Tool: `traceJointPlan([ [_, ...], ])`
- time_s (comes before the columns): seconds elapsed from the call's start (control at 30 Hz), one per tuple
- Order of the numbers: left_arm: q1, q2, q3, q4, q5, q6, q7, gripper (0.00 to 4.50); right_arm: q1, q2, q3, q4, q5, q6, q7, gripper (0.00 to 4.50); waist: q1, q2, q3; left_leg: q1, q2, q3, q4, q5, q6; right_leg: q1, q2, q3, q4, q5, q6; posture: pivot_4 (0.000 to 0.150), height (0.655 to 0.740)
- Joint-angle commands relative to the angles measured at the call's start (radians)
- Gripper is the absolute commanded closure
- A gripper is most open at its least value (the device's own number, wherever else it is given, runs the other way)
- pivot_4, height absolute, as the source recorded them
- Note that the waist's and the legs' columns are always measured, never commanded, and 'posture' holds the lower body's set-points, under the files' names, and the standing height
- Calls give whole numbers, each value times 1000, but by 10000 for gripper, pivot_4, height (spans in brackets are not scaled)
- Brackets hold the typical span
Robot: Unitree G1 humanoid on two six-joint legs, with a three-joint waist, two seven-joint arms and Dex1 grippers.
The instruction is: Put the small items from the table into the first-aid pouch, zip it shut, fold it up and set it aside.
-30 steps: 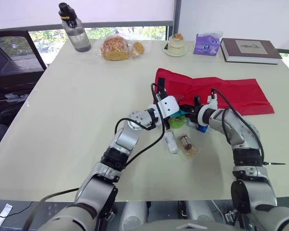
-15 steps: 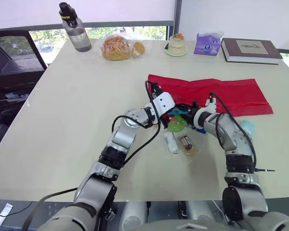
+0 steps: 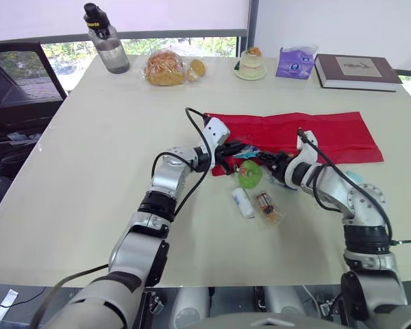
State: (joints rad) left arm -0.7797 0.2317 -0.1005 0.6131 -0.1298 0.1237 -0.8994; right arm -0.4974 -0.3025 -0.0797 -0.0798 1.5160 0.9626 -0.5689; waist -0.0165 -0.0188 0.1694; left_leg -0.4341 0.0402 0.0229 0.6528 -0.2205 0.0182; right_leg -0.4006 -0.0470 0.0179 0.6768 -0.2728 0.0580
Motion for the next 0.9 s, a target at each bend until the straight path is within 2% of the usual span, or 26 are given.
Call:
traceJointPlan([
  [0.03,-29,-1,23,3,-36,7,-29,45000,-30,-52,33,-75,-111,26,111,30674,0,0,0,0,0,0,0,0,0,0,0,0,0,0,0,1500,7400],
  [0.13,-38,1,27,18,-38,9,-41,45000,-37,-67,62,-107,-173,41,187,44584,-2,0,0,0,0,0,0,0,0,0,0,0,0,0,0,1500,7400],
  [0.5,-48,2,5,43,-20,-20,-90,45000,-73,22,131,-74,-391,55,330,44584,2,0,0,0,0,0,0,0,0,0,0,0,0,0,0,1500,7400],
  [0.9,-40,-14,-7,15,-25,-17,-128,45000,-115,131,116,29,-595,37,425,44584,1,0,0,0,0,0,0,0,0,0,0,-1,0,0,0,1500,7400],
])
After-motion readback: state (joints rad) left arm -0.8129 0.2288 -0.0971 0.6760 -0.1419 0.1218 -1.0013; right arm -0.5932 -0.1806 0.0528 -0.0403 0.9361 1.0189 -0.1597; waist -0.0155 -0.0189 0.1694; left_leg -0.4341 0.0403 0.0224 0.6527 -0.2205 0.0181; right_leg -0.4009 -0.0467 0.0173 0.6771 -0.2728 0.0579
